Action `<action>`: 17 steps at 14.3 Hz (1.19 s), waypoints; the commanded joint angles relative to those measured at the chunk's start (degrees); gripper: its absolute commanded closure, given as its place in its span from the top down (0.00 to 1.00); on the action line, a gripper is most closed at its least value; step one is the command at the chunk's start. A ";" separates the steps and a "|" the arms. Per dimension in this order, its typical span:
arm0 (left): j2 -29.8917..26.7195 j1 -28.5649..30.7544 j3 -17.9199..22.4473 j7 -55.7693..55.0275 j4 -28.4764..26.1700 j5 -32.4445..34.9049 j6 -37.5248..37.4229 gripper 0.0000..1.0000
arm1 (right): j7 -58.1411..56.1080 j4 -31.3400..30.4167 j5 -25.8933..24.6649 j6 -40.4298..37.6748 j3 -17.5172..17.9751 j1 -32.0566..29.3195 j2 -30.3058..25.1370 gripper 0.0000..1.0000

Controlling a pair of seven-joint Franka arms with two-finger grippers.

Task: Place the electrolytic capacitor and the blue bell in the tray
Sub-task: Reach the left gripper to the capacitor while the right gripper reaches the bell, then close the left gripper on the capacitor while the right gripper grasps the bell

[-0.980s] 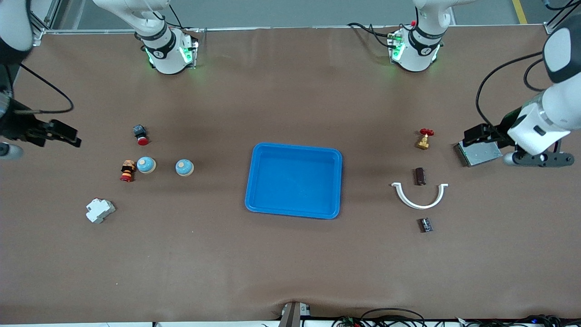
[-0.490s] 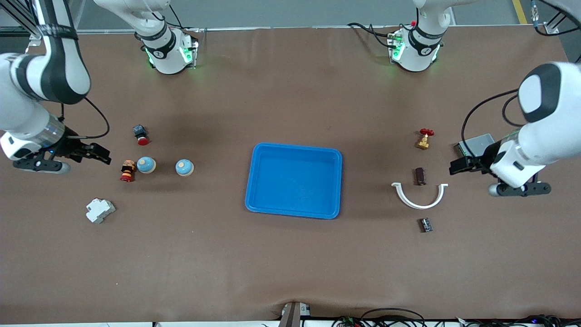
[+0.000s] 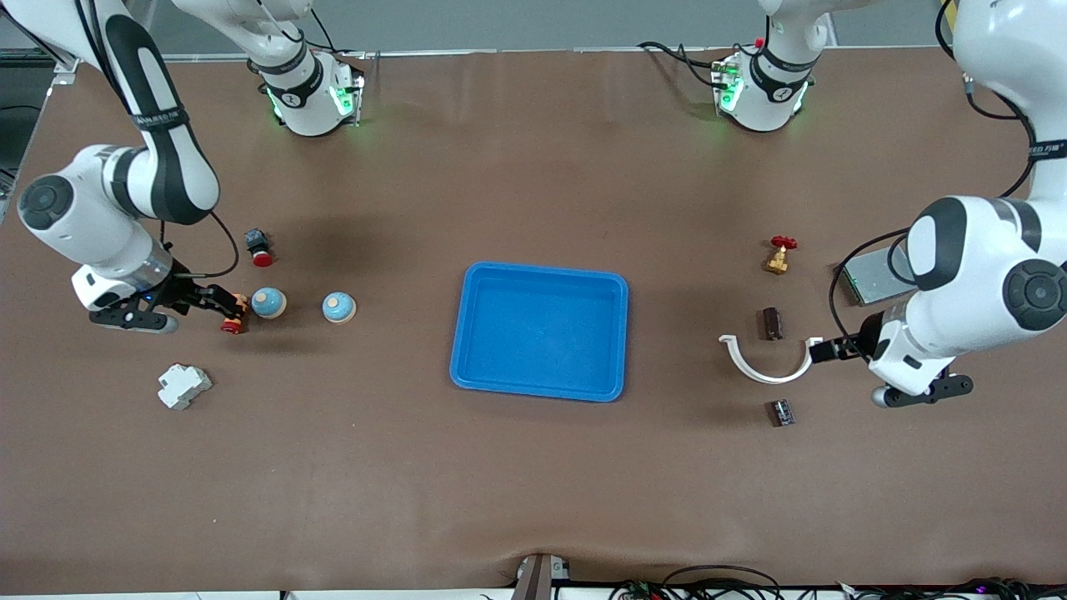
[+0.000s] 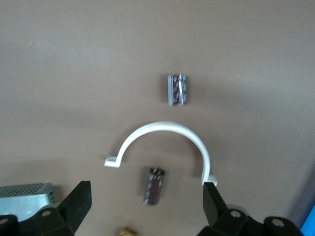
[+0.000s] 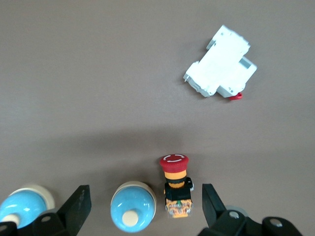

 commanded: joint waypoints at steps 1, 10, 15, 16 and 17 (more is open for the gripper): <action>6.99 -4.48 0.45 -4.52 6.07 1.66 0.27 1.00 | 0.31 -0.57 1.32 3.41 0.89 -0.64 3.02 1.00; 17.03 -4.85 0.81 1.64 10.30 9.04 8.51 1.00 | 6.98 -4.70 1.67 11.67 1.06 4.11 5.58 1.00; 20.10 -4.93 0.81 1.11 10.65 8.87 11.86 1.00 | 6.81 -6.63 1.67 12.73 1.06 4.03 5.67 1.00; 20.63 -4.93 0.81 1.11 10.66 8.87 12.91 1.00 | 6.29 -7.60 1.59 14.13 1.06 3.85 5.58 1.00; 21.16 -4.85 0.81 1.11 10.66 8.78 13.79 1.00 | 6.20 -8.56 1.59 15.54 0.98 3.85 5.58 1.00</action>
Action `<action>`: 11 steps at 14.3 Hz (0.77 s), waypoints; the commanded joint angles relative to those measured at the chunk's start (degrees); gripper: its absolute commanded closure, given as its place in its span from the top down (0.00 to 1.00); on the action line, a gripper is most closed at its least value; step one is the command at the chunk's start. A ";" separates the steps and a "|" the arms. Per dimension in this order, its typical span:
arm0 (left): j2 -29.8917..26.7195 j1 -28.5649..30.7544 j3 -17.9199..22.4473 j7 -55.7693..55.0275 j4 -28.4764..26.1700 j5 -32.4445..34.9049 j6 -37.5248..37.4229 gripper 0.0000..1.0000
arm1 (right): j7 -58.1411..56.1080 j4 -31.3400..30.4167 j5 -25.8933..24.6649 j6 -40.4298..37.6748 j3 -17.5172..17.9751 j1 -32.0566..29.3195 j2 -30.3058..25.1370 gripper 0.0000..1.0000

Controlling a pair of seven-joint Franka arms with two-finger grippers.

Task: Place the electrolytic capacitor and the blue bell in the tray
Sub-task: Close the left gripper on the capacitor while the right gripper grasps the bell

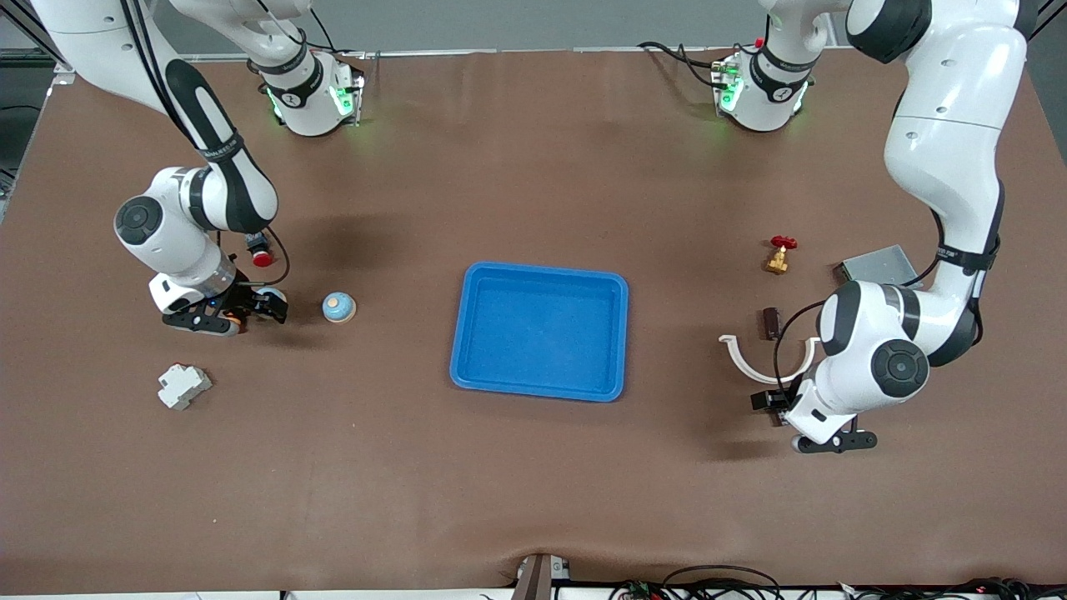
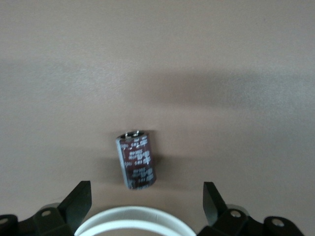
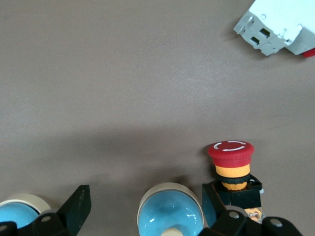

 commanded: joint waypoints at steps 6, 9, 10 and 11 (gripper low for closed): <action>2.45 -0.06 0.30 -2.47 1.80 0.59 2.53 1.00 | -0.34 -5.45 0.40 5.70 0.00 -0.29 -0.72 1.00; 2.72 -0.06 0.30 -2.56 1.80 0.50 2.97 1.00 | -0.34 -6.68 0.40 7.82 0.00 -0.29 -0.64 1.00; 2.89 -0.06 0.30 -3.35 1.80 0.50 2.97 1.00 | -0.34 -6.95 0.40 7.82 0.00 -0.29 -0.64 1.00; 2.98 -0.06 0.30 -4.57 1.89 0.50 3.06 1.00 | -0.34 -7.12 0.40 8.08 0.00 -0.29 -0.64 1.00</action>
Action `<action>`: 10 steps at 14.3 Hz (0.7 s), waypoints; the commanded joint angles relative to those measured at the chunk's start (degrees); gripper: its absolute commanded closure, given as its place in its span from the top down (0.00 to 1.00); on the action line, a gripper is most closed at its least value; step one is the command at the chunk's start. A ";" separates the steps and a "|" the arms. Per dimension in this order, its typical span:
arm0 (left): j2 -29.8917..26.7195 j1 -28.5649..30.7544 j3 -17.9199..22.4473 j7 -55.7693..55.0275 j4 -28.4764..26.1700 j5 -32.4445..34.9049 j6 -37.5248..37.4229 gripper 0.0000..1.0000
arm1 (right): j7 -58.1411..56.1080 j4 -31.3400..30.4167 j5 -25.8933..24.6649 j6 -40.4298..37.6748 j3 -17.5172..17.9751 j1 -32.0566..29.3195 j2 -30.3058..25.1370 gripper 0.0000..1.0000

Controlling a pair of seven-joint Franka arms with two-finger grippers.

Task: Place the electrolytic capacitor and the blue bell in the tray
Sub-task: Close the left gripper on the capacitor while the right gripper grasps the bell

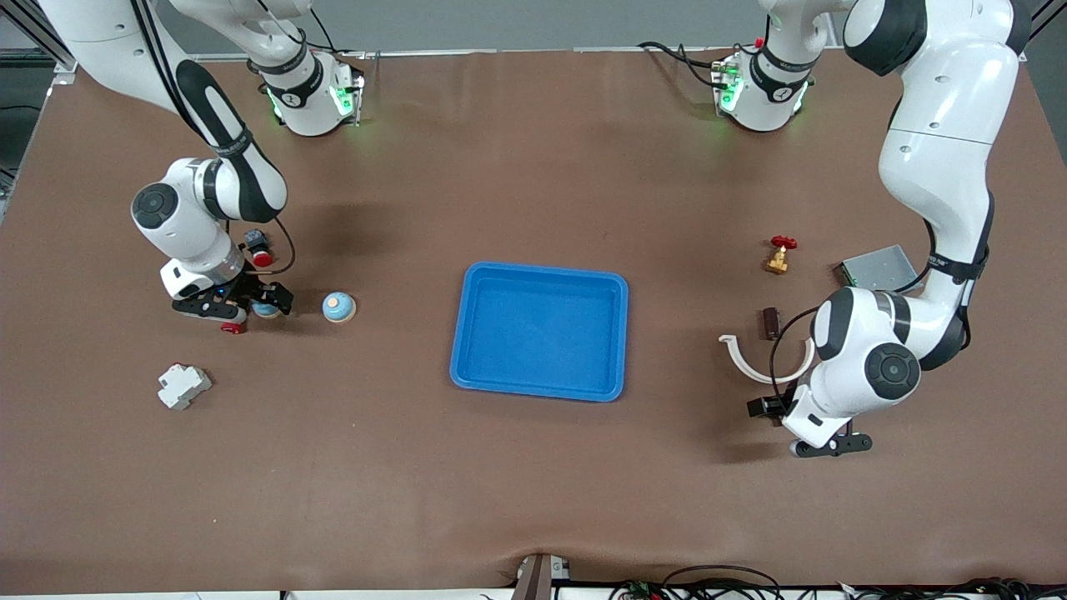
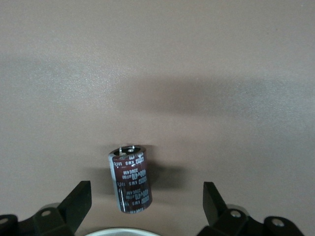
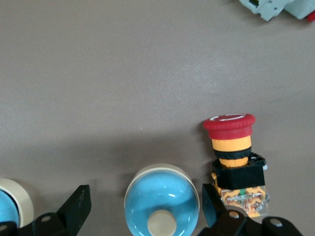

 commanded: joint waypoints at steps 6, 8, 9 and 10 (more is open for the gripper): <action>1.39 -0.20 0.20 -2.44 1.43 0.59 0.87 0.43 | -0.33 -2.19 0.40 2.48 0.23 -0.10 -0.48 1.00; 1.31 -0.20 0.29 -2.44 1.34 0.59 0.78 0.20 | -0.33 -2.28 0.40 2.48 0.14 -0.02 -0.48 0.98; 1.31 -0.20 0.20 -2.44 1.43 0.59 0.87 0.08 | -0.33 -2.28 0.40 2.39 0.22 0.07 -0.48 0.82; 1.31 -0.20 0.20 -2.44 1.43 0.59 0.87 0.00 | -0.33 -2.37 0.40 2.39 0.23 0.07 -0.48 0.59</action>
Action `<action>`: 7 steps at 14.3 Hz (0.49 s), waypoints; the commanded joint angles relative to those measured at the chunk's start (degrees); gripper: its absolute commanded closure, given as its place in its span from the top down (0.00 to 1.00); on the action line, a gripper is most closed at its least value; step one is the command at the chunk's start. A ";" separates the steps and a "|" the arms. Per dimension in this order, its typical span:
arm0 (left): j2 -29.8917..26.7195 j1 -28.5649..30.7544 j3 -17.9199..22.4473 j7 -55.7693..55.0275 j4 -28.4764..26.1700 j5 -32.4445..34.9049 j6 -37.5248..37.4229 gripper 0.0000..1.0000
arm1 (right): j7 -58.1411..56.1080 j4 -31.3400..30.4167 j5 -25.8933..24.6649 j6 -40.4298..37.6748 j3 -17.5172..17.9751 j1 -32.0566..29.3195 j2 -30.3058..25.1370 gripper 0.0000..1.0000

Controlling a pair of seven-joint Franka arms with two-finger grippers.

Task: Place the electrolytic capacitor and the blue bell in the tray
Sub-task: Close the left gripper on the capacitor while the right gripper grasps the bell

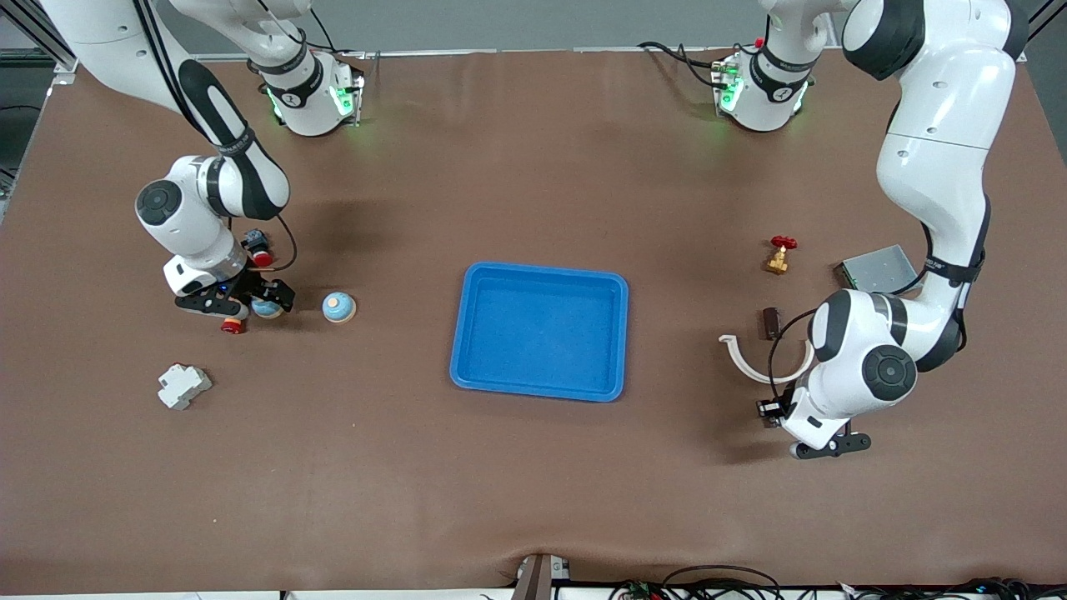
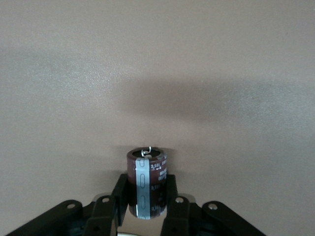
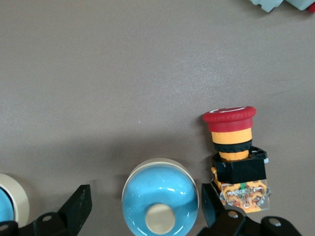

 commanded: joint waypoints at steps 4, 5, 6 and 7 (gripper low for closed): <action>-0.21 -0.29 0.19 -1.76 1.49 0.59 0.21 0.00 | -0.13 -1.37 0.41 1.06 0.20 0.23 -0.57 0.00; -1.08 -0.20 0.19 -1.76 1.49 0.50 -0.23 0.00 | -0.13 -1.37 0.41 1.06 0.20 0.23 -0.57 0.00; -1.96 -0.29 0.10 -2.37 1.49 0.41 -0.41 0.00 | -0.13 -1.28 0.41 0.98 0.20 0.23 -0.57 0.00; -2.84 -0.29 -0.16 -3.86 1.49 0.50 -0.75 0.00 | -0.04 -1.28 0.41 0.71 0.28 0.31 -0.75 0.00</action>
